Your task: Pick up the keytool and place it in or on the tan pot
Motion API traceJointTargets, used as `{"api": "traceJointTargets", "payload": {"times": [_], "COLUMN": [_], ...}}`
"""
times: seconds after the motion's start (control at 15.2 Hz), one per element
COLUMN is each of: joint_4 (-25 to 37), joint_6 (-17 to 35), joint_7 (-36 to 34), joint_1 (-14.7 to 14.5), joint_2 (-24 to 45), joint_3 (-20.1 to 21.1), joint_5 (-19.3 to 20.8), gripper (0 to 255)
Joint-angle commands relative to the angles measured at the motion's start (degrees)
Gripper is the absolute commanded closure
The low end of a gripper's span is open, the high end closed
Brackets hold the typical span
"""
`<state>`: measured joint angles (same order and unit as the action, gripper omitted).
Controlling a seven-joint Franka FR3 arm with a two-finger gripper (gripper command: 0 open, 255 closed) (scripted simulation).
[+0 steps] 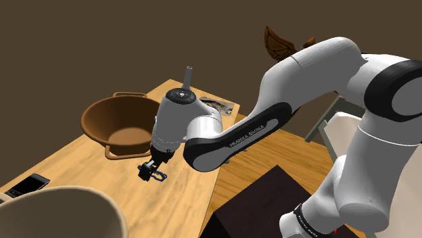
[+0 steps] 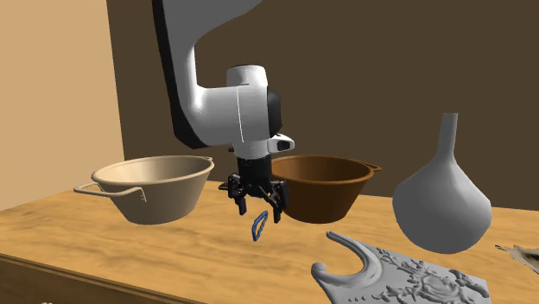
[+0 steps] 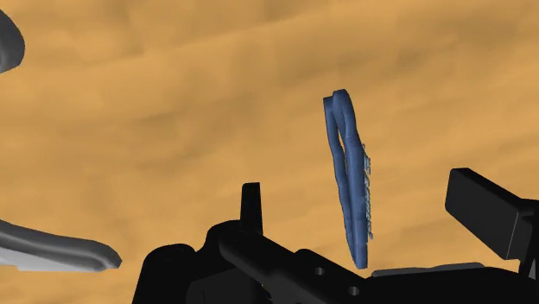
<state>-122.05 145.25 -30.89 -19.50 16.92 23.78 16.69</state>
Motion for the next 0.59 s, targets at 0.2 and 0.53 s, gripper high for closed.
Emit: {"api": "traceJointTargets", "payload": {"times": [0.2, 0.53], "joint_4": [1.08, 1.49], "joint_6": [2.34, 3.6], "joint_7": [-1.87, -2.8], "joint_1": [-1.31, -1.84], "joint_2": [3.74, 5.55], "joint_3": [-1.37, -2.14], "joint_5": [2.77, 4.12], "gripper": [0, 0]}}
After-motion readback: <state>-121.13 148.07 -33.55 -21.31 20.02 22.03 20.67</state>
